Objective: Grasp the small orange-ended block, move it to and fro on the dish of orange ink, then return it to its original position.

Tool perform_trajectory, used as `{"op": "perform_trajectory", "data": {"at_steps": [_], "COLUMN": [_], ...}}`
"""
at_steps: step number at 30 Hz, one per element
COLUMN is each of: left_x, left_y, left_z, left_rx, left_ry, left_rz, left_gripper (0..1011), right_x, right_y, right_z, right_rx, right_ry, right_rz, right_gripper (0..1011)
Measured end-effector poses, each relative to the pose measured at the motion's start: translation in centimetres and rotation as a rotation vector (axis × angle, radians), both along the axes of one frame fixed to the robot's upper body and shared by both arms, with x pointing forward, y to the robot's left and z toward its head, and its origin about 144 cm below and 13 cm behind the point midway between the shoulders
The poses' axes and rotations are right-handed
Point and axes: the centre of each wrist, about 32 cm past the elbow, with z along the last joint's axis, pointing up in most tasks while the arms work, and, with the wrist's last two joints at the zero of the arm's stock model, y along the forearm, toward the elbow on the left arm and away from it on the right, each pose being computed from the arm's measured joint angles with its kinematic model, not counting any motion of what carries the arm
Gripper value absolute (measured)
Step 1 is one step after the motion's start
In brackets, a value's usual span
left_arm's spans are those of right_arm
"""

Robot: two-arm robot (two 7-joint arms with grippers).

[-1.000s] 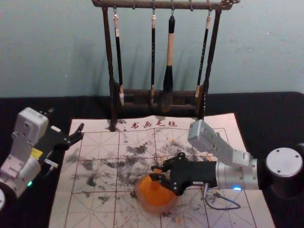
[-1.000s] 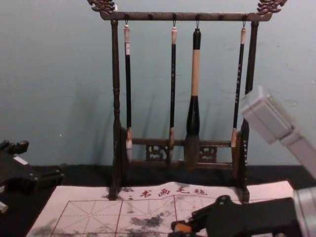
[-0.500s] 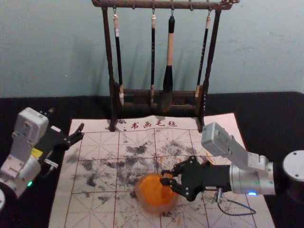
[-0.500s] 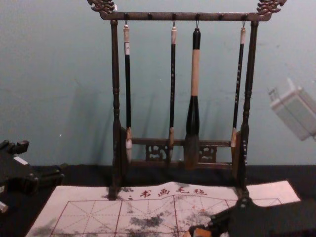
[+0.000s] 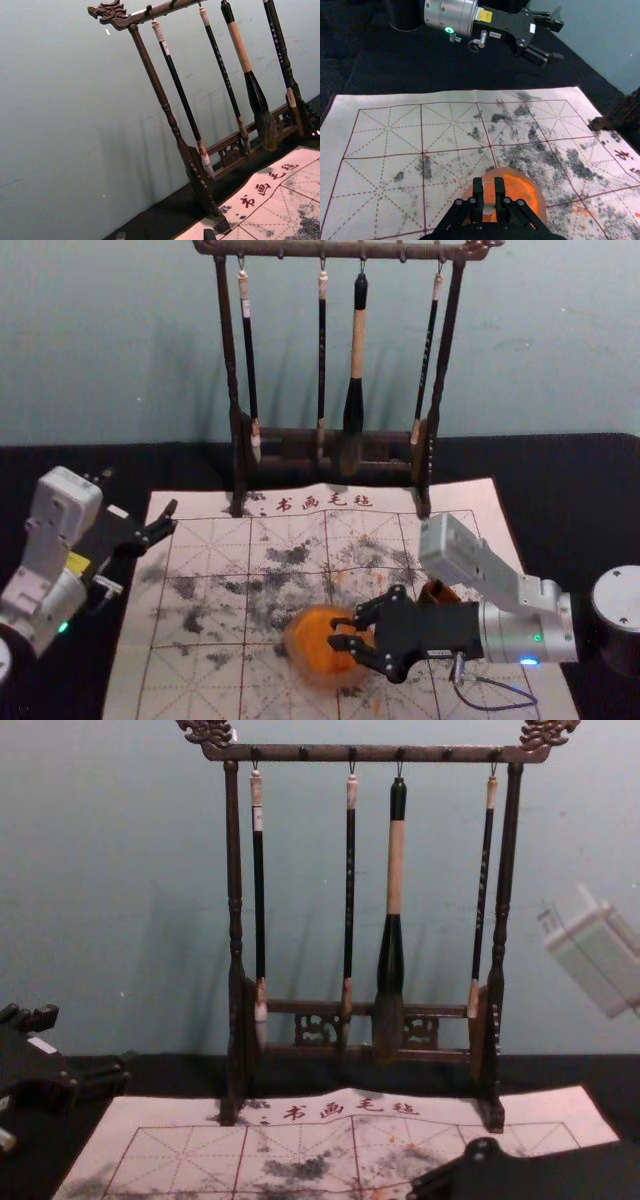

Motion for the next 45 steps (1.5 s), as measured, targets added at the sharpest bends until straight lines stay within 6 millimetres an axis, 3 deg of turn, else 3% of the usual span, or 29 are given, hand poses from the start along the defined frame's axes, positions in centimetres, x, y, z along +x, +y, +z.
{"op": "perform_trajectory", "data": {"at_steps": [21, 36, 45], "left_x": [0.0, 0.0, 0.0], "left_y": [0.0, 0.0, 0.0], "left_z": [0.0, 0.0, 0.0], "left_rx": [0.0, 0.0, 0.0], "left_ry": [0.0, 0.0, 0.0], "left_rz": [0.0, 0.0, 0.0], "left_gripper": [1001, 1001, 1001], "right_x": [1.7, 2.4, 1.8], "right_y": [1.3, 0.7, -0.1], "right_z": [0.0, 0.4, 0.4], "right_rx": [-0.015, -0.025, -0.03], "right_ry": [-0.015, -0.033, -0.028], "right_rz": [0.014, -0.036, -0.049], "right_gripper": [93, 93, 93]}}
